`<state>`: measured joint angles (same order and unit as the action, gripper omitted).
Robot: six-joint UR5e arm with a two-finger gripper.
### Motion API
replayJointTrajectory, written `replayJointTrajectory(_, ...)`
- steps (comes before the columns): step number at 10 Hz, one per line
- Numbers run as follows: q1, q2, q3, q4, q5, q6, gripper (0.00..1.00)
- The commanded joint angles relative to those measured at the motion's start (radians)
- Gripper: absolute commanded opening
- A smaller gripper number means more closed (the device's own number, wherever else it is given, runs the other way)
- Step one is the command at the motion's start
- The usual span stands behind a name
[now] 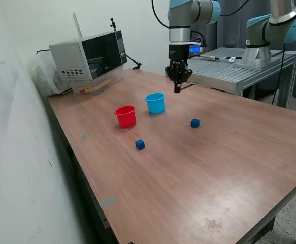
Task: Place red objects in the red bin, and blue objects in the blue bin.
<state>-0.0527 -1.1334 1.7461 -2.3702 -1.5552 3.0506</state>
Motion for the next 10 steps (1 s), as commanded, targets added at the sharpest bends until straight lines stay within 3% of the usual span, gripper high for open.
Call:
replayJointTrajectory(1, 0.166, -0.016, 0.059, 0.003, 0.004, -0.032, 0.0)
replayJointTrajectory(2, 0.18, 0.001, 0.067, 0.002, 0.006, -0.036, 1.0)
replayJointTrajectory(5, 0.162, 0.099, 0.055, -0.02, 0.004, -0.122, 1.0)
replayJointTrajectory(7, 0.076, 0.135, 0.053, -0.037, 0.004, -0.171, 1.0)
replayJointTrajectory(10, 0.042, 0.171, 0.012, -0.038, 0.006, -0.249, 1.0)
